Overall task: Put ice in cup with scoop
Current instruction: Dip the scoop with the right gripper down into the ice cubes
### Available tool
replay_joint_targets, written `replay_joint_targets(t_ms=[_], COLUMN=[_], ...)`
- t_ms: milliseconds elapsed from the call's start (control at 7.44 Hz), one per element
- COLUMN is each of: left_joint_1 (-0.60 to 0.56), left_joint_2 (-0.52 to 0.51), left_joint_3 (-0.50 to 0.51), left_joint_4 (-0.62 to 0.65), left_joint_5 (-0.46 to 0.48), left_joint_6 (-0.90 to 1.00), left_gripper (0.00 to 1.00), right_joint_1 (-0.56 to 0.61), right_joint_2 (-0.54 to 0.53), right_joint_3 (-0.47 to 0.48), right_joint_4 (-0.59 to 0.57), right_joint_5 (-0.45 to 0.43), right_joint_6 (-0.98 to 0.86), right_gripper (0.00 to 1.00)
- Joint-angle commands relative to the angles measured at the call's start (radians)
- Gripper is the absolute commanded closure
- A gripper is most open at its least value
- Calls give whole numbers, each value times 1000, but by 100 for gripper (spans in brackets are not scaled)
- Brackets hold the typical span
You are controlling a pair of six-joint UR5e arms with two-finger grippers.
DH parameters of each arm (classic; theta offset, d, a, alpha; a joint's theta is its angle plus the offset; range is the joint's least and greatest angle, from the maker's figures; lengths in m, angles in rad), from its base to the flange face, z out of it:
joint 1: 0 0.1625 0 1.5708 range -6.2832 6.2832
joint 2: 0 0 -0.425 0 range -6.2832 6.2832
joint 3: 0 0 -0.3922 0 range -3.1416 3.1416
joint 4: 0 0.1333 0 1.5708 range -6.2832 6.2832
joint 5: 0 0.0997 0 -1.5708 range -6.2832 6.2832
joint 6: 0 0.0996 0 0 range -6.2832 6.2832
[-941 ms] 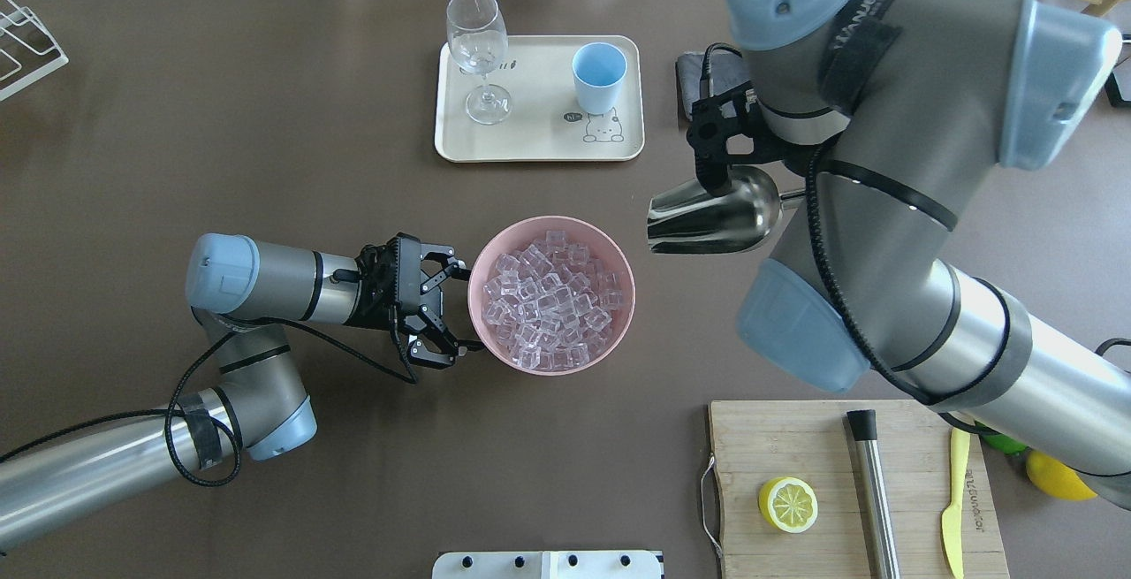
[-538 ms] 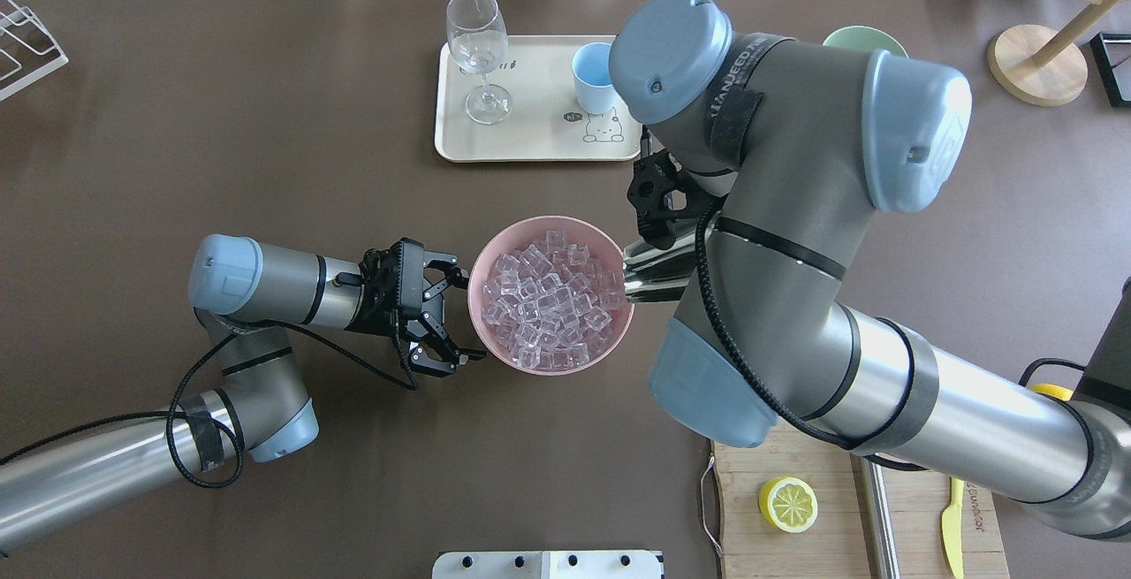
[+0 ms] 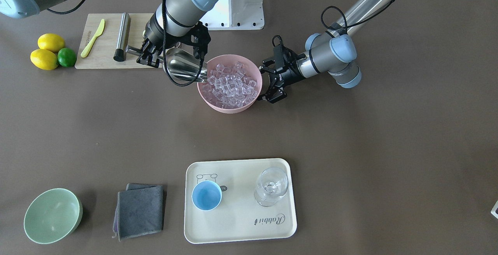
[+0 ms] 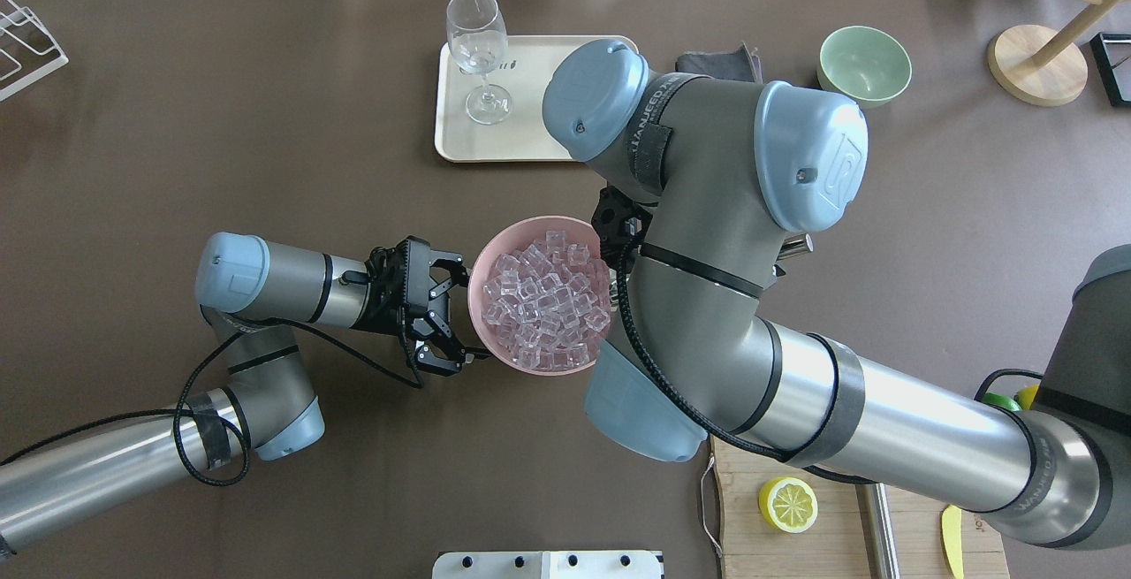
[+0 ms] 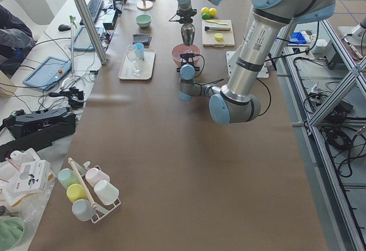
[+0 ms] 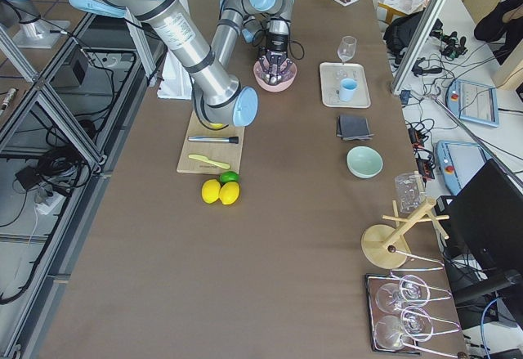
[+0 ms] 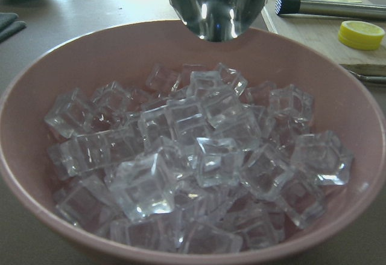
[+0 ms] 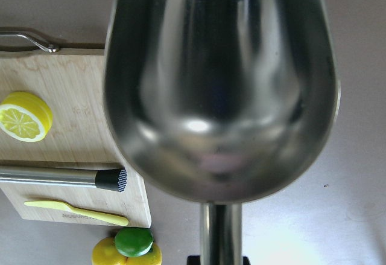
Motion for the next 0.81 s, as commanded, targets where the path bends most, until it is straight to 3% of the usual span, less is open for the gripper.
replay_joint_targets(t_ms=[0,269,672], left_joint_1=[0,0,0], left_joint_2=[-7,-7,-7], left_joint_3=[4,5,5], left_joint_4=[1,1,1], left_joint_5=[0,0,0], left_joint_6=[0,0,0], left_gripper=[2,2,2], right_joint_1=[-11,-22,-46], right_joint_2=[54,96,99], right_joint_3=[-106,-169,-192], right_joint_4=[-1,2,8], right_joint_5=[-2,-1,1], right_joint_6=[32,58,106], right_gripper=[100,100,100])
